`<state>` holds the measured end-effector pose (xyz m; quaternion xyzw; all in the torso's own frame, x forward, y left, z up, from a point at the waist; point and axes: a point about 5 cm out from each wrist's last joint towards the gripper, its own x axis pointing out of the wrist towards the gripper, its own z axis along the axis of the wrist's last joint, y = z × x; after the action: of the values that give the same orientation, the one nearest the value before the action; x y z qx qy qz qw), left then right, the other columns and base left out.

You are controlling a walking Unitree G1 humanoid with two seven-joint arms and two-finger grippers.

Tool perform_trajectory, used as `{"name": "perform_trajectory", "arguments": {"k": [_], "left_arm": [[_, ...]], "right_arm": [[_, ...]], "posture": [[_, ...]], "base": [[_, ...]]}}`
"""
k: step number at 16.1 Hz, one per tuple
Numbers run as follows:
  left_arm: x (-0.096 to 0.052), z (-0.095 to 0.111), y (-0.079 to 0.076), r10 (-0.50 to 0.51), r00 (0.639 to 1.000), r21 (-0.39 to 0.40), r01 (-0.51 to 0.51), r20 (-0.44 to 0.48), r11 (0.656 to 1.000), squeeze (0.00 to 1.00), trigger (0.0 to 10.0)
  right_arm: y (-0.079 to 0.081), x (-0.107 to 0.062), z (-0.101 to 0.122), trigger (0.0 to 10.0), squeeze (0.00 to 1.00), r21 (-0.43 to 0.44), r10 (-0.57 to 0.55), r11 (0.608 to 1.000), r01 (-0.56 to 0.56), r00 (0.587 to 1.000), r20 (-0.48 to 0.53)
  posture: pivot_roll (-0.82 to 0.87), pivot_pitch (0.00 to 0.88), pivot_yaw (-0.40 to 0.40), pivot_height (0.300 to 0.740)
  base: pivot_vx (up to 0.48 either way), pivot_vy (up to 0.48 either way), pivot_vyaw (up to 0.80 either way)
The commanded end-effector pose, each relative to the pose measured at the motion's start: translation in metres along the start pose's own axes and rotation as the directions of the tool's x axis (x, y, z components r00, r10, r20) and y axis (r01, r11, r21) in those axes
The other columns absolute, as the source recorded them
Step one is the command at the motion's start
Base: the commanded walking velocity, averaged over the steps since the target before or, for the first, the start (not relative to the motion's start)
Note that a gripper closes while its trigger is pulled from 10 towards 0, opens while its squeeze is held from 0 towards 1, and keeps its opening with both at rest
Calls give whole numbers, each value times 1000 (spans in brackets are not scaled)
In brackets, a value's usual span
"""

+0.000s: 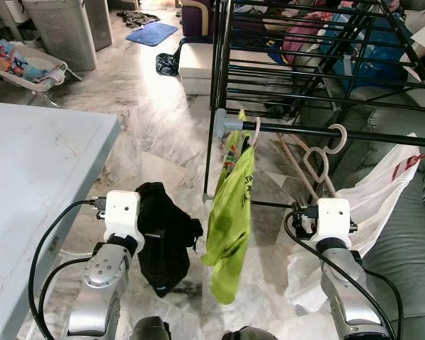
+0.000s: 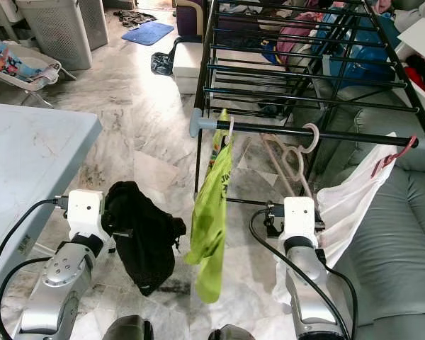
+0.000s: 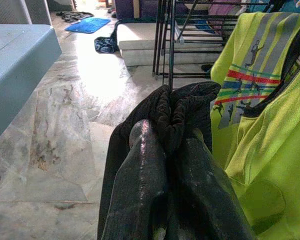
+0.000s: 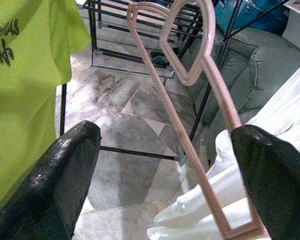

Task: Hang hanger

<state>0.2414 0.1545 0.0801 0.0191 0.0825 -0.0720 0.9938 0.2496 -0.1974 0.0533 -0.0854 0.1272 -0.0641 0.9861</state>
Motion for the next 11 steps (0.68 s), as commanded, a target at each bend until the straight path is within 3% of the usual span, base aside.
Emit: {"name": "perform_trajectory", "arguments": {"k": [1, 3, 4, 7, 9, 11], "left_arm": [[0, 9, 0, 1, 999, 13, -2, 33, 1000, 0, 10000], [24, -17, 20, 80, 995, 118, -73, -60, 990, 0, 10000], [29, -17, 20, 76, 995, 141, -67, -59, 988, 0, 10000], [28, -29, 21, 73, 991, 155, -56, -109, 986, 0, 10000], [27, -53, 25, 66, 980, 188, -29, -188, 982, 0, 10000], [22, -71, 33, 93, 962, 151, -55, -255, 987, 0, 10000]], "right_arm": [[-2, -1, 4, 10000, 0, 3, -3, 1000, 3, 1000, 14], [16, 25, -7, 10000, 0, 121, 137, 985, -125, 986, -96], [16, 29, -5, 10000, 0, 143, 142, 981, -130, 987, -78], [14, 22, -36, 10000, 0, 163, 132, 982, -94, 962, -240], [20, 12, -63, 10000, 0, 117, 190, 980, -159, 918, -349], [21, 9, -71, 10000, 0, 90, 204, 979, -184, 915, -349]], "posture": [[46, 0, -51, 740], [28, 0, -9, 740], [28, 0, 2, 740], [15, 0, 35, 740], [12, 0, 38, 740], [-9, 0, 50, 740]], "base": [[0, 0, 0], [0, 0, 0], [0, 0, 0], [0, 0, 0], [0, 0, 0], [0, 0, 0]]}}
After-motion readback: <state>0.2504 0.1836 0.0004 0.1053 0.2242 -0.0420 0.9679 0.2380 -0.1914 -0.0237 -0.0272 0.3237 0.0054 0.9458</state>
